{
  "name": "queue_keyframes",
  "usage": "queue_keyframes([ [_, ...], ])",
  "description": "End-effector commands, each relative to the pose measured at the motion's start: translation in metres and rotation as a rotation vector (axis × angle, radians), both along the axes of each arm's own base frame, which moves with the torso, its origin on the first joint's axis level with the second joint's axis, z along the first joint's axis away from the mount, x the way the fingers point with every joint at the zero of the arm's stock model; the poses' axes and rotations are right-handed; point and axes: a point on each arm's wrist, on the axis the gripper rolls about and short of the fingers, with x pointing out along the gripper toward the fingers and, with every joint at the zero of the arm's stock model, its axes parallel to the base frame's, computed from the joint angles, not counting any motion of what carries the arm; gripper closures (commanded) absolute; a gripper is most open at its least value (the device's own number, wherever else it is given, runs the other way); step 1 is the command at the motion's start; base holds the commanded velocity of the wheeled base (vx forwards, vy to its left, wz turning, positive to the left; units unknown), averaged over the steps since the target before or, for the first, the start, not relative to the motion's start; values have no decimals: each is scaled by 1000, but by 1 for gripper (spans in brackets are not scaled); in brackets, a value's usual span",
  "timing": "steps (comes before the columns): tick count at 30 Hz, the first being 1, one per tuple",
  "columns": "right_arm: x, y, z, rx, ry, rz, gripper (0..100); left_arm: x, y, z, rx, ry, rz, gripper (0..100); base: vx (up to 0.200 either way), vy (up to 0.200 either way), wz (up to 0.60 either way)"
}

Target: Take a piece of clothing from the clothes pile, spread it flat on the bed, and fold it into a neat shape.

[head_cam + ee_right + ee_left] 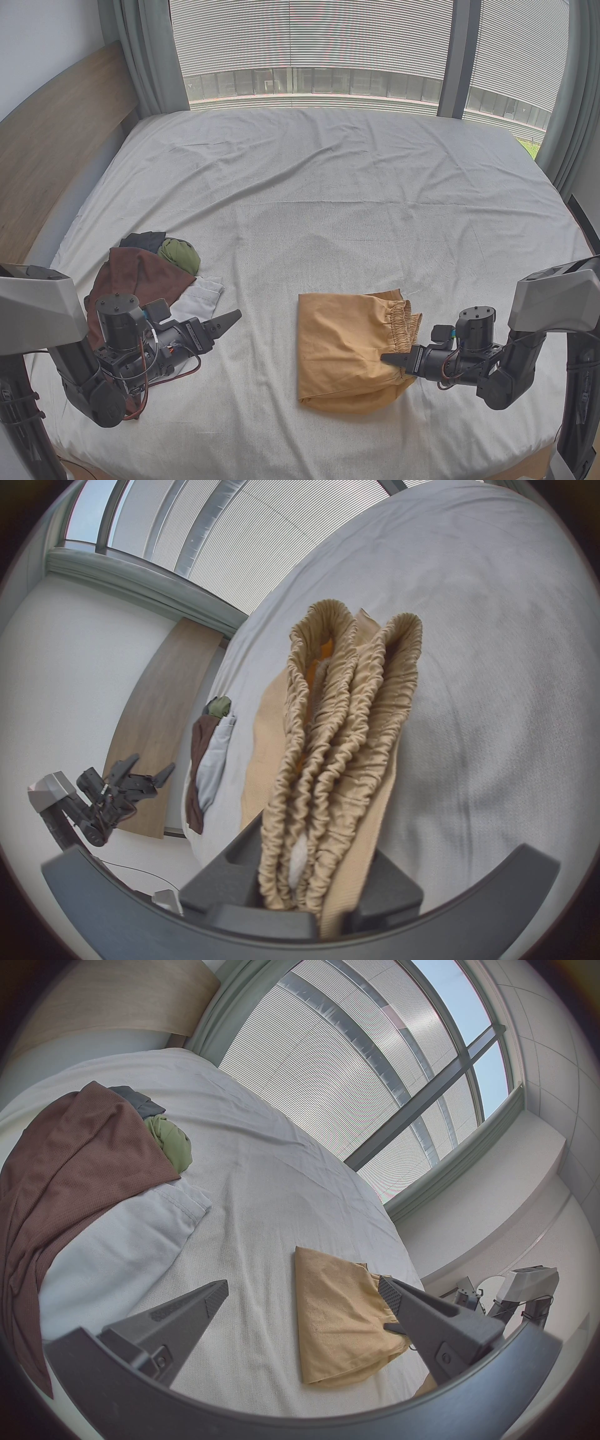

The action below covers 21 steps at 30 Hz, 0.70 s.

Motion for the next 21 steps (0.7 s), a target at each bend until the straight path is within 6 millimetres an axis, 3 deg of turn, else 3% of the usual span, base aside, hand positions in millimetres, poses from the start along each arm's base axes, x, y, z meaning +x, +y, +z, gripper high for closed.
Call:
queue_keyframes([
  [1, -3, 6, 24, 34, -58, 18, 100, 2, 3, 1, -3, -7, 11, 0, 0, 0, 0],
  [9, -9, 17, 40, 53, -103, 60, 100, 2, 4, 2, -4, -11, 14, 0, 0, 0, 0],
  [21, -17, 31, 81, 105, -226, 108, 100, 0, 4, 11, -18, -38, 16, 0, 0, 0, 0],
])
